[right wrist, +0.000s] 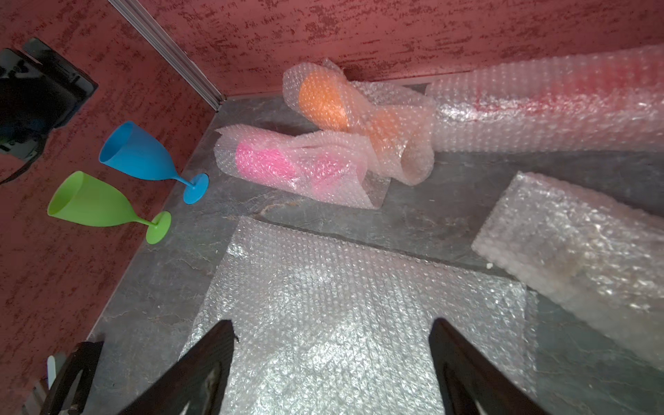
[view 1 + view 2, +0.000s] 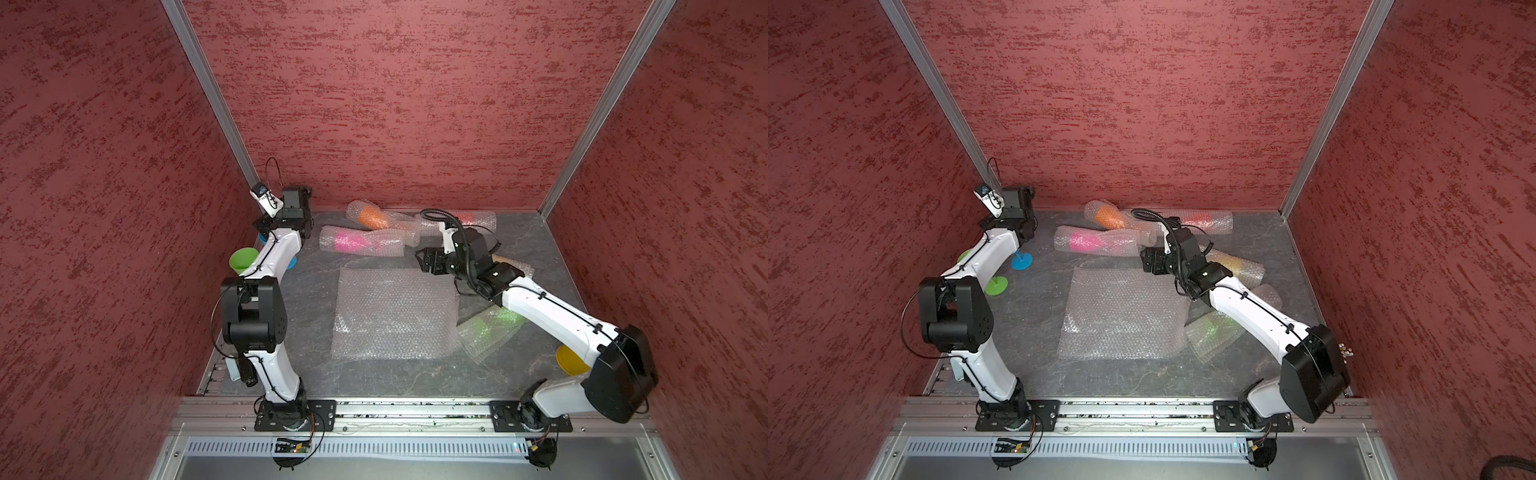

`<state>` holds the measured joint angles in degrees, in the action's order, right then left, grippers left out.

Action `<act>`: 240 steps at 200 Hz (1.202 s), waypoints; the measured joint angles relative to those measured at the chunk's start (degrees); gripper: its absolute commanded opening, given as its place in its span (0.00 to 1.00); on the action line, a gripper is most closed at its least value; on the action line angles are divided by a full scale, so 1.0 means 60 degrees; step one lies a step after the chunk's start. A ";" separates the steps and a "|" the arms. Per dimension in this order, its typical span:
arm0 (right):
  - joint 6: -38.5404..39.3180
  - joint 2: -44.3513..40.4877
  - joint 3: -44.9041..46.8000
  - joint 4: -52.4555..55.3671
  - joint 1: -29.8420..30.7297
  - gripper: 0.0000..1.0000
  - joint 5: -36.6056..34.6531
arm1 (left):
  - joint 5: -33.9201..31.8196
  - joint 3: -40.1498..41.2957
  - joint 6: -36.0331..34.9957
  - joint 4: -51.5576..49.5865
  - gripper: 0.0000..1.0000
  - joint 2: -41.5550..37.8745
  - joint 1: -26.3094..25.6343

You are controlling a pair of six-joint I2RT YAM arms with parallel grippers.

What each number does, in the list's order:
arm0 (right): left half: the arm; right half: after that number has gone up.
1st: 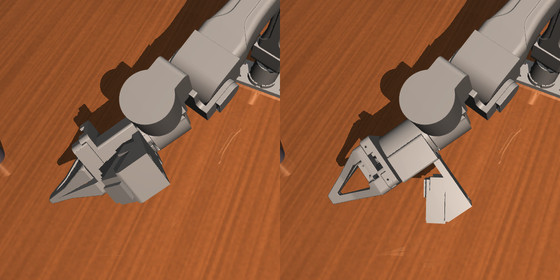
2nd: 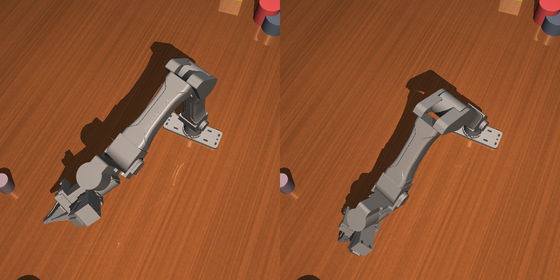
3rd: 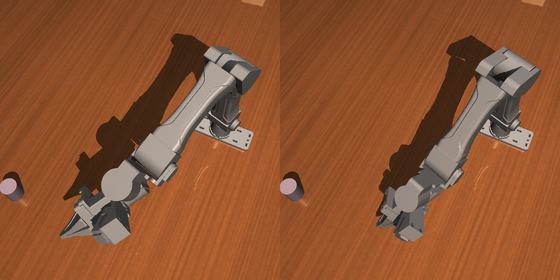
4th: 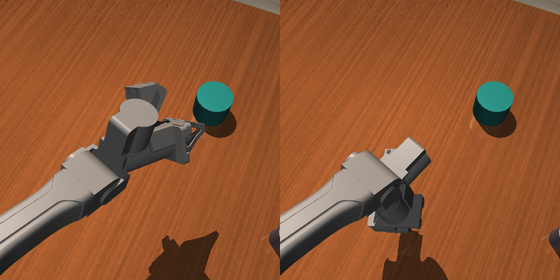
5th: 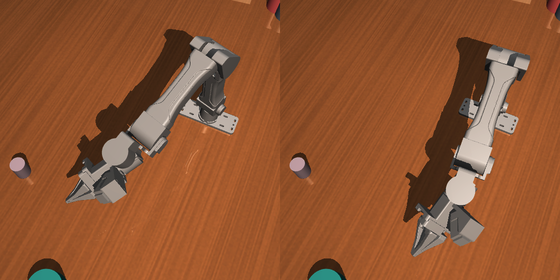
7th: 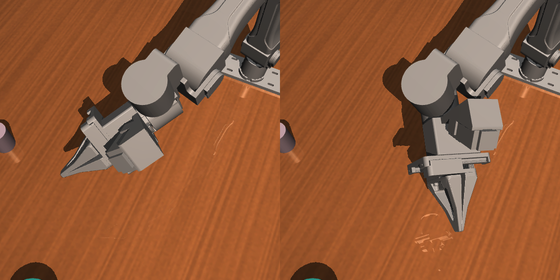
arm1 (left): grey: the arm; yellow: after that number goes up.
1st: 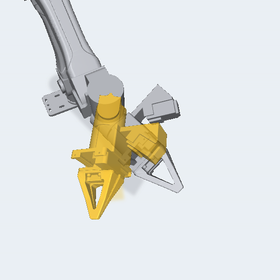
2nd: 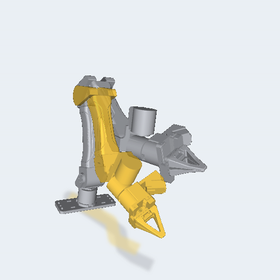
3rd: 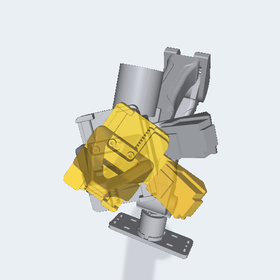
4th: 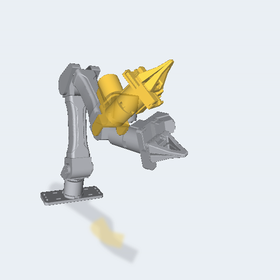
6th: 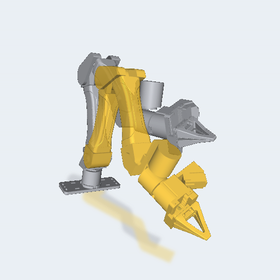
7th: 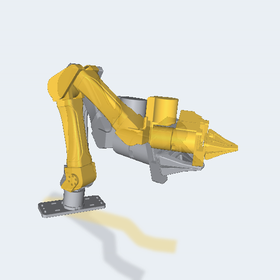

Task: Unpack wine glasses from bubble wrap
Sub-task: Place the wine glass at the center of the board, then pick up the bubble wrap from the center of the board.

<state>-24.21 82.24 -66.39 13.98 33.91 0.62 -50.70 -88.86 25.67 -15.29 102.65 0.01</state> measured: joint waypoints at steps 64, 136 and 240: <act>0.0535 0.0262 -0.1694 0.0794 0.0000 0.86 -0.0725 | 0.0900 0.1056 -0.0197 -0.0889 0.94 -0.3428 -0.2135; -0.1279 0.0619 -0.1406 0.2674 -0.0233 0.99 -0.2426 | 0.4459 0.3187 -0.1100 -0.2204 0.98 -0.4597 -0.6524; -0.6375 -0.1348 0.1483 0.6189 -0.3340 0.99 -0.3741 | 0.8320 0.3676 -0.1137 -0.2375 1.00 -0.5319 -0.6736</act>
<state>-62.46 74.15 -57.49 51.11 13.87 -21.82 -0.78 -66.81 18.85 -29.54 70.74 -40.40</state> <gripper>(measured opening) 0.987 0.996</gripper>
